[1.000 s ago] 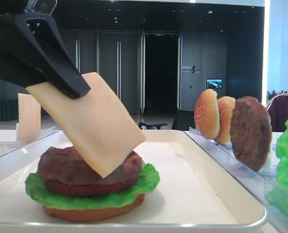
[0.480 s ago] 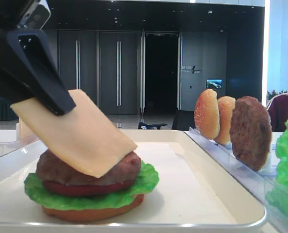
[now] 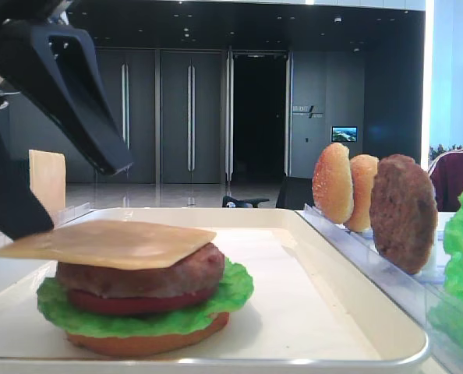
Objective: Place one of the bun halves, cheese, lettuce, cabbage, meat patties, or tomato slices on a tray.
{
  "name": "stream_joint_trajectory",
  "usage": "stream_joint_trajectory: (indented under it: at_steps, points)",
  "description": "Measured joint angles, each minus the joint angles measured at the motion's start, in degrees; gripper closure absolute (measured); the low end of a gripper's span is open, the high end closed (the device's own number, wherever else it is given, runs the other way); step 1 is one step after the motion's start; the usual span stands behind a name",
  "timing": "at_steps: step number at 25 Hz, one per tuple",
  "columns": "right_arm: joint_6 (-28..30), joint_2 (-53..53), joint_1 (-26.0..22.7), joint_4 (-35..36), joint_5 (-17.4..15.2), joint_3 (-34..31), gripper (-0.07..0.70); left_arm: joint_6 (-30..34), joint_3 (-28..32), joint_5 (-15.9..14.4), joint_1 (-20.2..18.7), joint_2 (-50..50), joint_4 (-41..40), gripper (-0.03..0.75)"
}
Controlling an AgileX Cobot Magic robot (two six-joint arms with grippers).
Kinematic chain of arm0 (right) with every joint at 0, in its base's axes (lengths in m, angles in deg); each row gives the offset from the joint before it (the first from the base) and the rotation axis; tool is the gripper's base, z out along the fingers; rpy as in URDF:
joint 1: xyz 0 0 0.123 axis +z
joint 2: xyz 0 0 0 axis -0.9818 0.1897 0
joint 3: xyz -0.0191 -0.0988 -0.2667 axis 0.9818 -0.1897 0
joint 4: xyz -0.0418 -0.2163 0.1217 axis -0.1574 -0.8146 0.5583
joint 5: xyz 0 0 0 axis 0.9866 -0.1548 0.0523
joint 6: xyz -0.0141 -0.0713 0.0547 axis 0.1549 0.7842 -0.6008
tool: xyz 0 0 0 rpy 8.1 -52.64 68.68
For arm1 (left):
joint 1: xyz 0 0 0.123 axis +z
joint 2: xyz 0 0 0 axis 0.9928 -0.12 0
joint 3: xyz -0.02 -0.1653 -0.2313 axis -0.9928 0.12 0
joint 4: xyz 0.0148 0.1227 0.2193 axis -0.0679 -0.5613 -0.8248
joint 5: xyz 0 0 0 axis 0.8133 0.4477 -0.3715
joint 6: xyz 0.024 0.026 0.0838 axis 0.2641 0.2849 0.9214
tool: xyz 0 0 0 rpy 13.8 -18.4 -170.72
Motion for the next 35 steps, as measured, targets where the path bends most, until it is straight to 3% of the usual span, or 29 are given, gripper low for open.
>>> stream_joint_trajectory:
  at_steps: [5, 9, 13, 17, 21, 27, 35]
  points:
    - [0.0, 0.0, 0.0, 0.0, 0.0, 0.0, 0.192, -18.7, -5.9, -3.2, 0.0, 0.0, -20.6, 0.121]
    - [0.0, 0.0, 0.0, 0.0, 0.0, 0.0, 0.192, -32.7, -14.5, -10.2, 0.0, 0.0, -37.3, 0.121]
    - [0.0, 0.0, 0.0, 0.0, 0.0, 0.0, 0.192, -39.7, -23.3, -17.6, 0.0, 0.0, -46.0, 0.121]
    - [0.0, 0.0, 0.0, 0.0, 0.0, 0.0, 0.192, -43.9, -29.4, -22.9, 0.0, 0.0, -53.0, 0.121]
    - [0.0, 0.0, 0.0, 0.0, 0.0, 0.0, 0.192, -46.2, -30.6, -26.5, 0.0, 0.0, -58.8, 0.127]
    - [0.0, 0.0, 0.0, 0.0, 0.0, 0.0, 0.192, -46.6, -30.6, -28.4, 0.0, 0.0, -60.1, 0.129]
    - [0.0, 0.0, 0.0, 0.0, 0.0, 0.0, 0.192, -46.7, -30.6, -28.8, 0.0, 0.0, -60.1, 0.202]
